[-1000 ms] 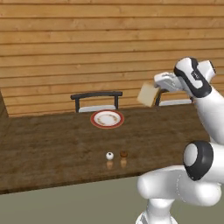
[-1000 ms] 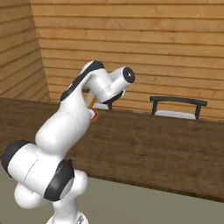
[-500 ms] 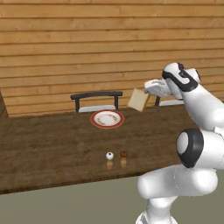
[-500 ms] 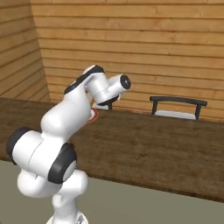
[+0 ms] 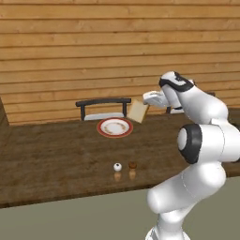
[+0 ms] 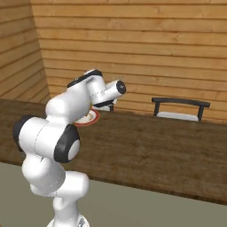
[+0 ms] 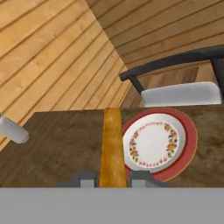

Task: Start the toaster. Once the lever pops up, take the bread to the plate on the dining counter.

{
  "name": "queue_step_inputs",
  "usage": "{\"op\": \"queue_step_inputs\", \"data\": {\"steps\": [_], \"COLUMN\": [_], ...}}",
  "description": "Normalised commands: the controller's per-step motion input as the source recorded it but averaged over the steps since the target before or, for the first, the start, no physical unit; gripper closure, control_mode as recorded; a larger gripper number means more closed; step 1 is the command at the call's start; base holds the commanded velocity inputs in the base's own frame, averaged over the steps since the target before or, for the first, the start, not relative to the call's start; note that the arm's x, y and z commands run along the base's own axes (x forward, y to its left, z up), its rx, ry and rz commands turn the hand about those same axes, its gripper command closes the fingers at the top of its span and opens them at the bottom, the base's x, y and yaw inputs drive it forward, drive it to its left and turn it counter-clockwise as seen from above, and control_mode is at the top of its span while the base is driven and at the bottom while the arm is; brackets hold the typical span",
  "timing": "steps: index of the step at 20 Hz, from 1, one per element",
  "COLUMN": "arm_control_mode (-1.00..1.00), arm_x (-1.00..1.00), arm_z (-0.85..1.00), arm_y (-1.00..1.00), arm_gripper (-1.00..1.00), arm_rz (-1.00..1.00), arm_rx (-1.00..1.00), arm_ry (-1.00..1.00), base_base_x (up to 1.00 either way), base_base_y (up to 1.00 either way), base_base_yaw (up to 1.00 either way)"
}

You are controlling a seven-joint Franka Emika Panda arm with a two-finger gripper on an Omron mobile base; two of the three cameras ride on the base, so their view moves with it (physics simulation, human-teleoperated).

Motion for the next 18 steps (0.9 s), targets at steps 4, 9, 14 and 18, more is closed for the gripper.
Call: {"op": "queue_step_inputs", "data": {"steps": [4,9,14,18], "arm_control_mode": [-1.00,-1.00,-1.00,-1.00], "arm_x": [0.42,0.26,0.16,0.42], "arm_z": [-0.29,-0.35,-0.39,-0.20], "arm_y": [0.16,0.17,0.23,0.25], "arm_gripper": [1.00,1.00,1.00,1.00], "arm_rz": [0.08,0.10,0.10,0.05], "arm_rx": [0.04,0.04,0.01,0.00], "arm_ry": [0.06,0.03,0.00,0.00], "base_base_x": [0.00,0.00,0.00,0.00], "base_base_y": [0.00,0.00,0.00,0.00], "base_base_yaw": [0.00,0.00,0.00,0.00]}}
